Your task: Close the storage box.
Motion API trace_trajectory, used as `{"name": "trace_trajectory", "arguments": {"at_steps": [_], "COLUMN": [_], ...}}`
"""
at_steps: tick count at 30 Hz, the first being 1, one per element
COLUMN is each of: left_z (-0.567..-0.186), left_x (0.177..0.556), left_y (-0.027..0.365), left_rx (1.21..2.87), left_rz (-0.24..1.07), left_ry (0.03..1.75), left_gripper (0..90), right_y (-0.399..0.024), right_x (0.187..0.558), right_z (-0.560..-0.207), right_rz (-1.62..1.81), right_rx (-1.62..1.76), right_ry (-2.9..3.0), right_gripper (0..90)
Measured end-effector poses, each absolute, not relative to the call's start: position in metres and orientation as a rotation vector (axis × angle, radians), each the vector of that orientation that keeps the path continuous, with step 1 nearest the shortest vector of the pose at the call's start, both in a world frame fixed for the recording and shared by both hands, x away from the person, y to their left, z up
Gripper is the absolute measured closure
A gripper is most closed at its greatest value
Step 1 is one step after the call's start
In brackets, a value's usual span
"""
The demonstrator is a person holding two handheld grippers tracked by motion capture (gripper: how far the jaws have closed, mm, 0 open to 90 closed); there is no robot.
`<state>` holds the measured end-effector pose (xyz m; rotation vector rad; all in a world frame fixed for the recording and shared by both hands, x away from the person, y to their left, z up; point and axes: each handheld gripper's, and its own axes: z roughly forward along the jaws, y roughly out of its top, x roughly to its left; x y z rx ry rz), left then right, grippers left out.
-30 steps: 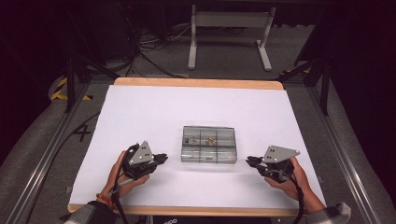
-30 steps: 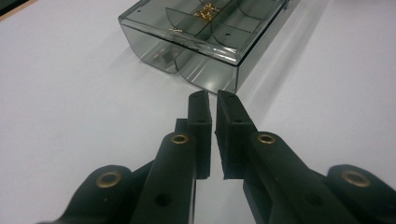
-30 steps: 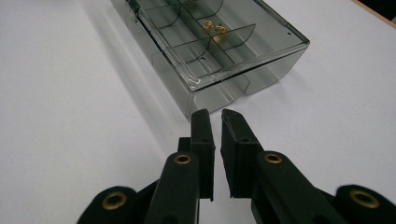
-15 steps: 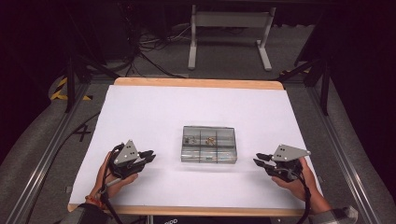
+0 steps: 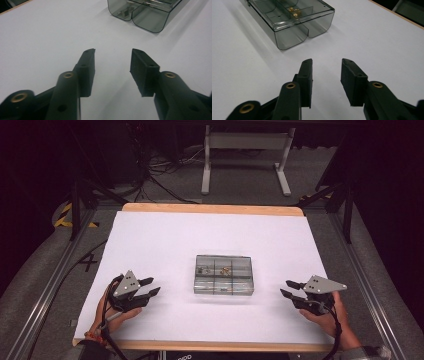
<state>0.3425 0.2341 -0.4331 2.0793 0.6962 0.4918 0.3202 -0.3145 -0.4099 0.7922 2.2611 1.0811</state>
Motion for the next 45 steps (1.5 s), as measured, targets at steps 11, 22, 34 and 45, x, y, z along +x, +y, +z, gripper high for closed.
{"name": "trace_trajectory", "arguments": {"at_steps": [11,22,34,45], "left_z": [-0.446,-0.456,-0.458,-0.459], "left_x": [0.338,0.332,0.325,0.327], "left_y": [0.25,0.267,0.278,0.277], "left_rx": [2.039,1.94,1.824,1.838], "left_rz": [0.534,0.557,0.569,0.551], "left_ry": [0.8,0.882,0.886,0.885], "left_gripper": [27.0,11.4,6.3,7.1], "right_y": [-0.338,-0.362,-0.371,-0.369], "right_x": [0.316,0.312,0.303,0.304], "right_z": [-0.421,-0.433,-0.443,-0.443], "right_rz": [1.089,1.059,1.09,1.064], "right_rx": [0.877,1.04,1.088,1.088], "right_ry": [2.167,2.024,1.897,1.921], "right_gripper": [45.0,15.4,10.1,10.5]}}
